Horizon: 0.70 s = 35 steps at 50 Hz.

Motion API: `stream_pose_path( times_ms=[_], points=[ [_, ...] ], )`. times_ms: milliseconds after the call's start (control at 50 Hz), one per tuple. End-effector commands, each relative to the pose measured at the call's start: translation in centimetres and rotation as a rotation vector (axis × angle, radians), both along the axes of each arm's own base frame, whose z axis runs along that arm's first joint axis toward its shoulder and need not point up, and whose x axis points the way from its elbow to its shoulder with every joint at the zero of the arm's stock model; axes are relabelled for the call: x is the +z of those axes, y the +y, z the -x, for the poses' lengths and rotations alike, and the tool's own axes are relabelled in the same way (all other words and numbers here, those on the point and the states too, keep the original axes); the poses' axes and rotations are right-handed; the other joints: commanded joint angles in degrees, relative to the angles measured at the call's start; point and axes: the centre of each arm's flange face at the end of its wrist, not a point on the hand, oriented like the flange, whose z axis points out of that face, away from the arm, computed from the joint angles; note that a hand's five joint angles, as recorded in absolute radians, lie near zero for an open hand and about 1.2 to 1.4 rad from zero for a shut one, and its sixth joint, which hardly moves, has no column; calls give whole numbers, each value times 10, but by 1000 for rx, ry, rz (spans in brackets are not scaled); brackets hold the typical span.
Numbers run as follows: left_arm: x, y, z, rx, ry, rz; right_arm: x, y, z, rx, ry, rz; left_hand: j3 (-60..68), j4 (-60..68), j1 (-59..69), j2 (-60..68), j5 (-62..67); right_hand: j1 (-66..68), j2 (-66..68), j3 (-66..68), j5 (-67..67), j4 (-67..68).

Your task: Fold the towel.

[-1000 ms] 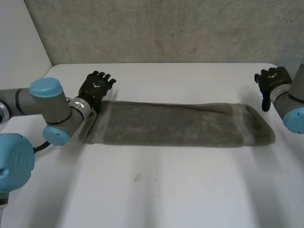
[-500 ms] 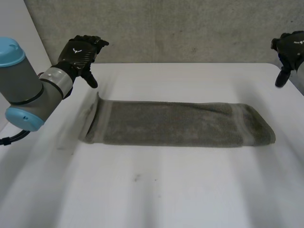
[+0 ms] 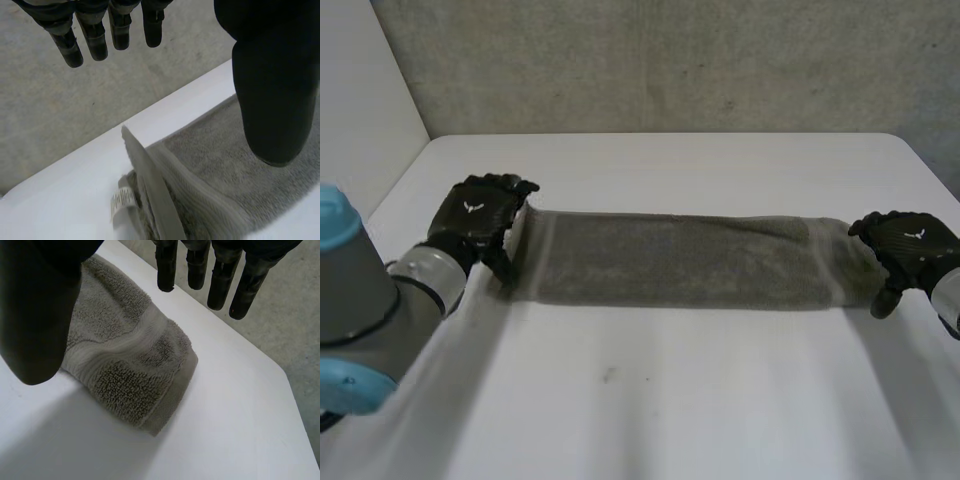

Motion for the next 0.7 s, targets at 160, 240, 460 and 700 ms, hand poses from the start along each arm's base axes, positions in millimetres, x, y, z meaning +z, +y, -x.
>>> stream_pose_path(
  times_ms=[160, 240, 460, 700],
  points=[
    [-7, 8, -6, 155, -15, 40, -36, -14, 1, 8, 62, 16, 5, 5, 2, 5, -18, 175, 178, 177, 180, 170],
    [-8, 7, -7, 159, -14, 50, -43, -22, 4, 10, 102, 27, 5, 5, 2, 5, -18, 276, 278, 278, 281, 270],
    [-10, 8, -7, 159, -6, 71, -46, -43, 27, -78, 137, 36, 5, 5, 2, 5, -18, 656, 658, 658, 661, 650],
    [-6, 7, -9, 164, -2, 84, -31, -70, 80, -200, 250, 95, 5, 5, 2, 5, -18, 656, 658, 658, 661, 650]
  ],
)
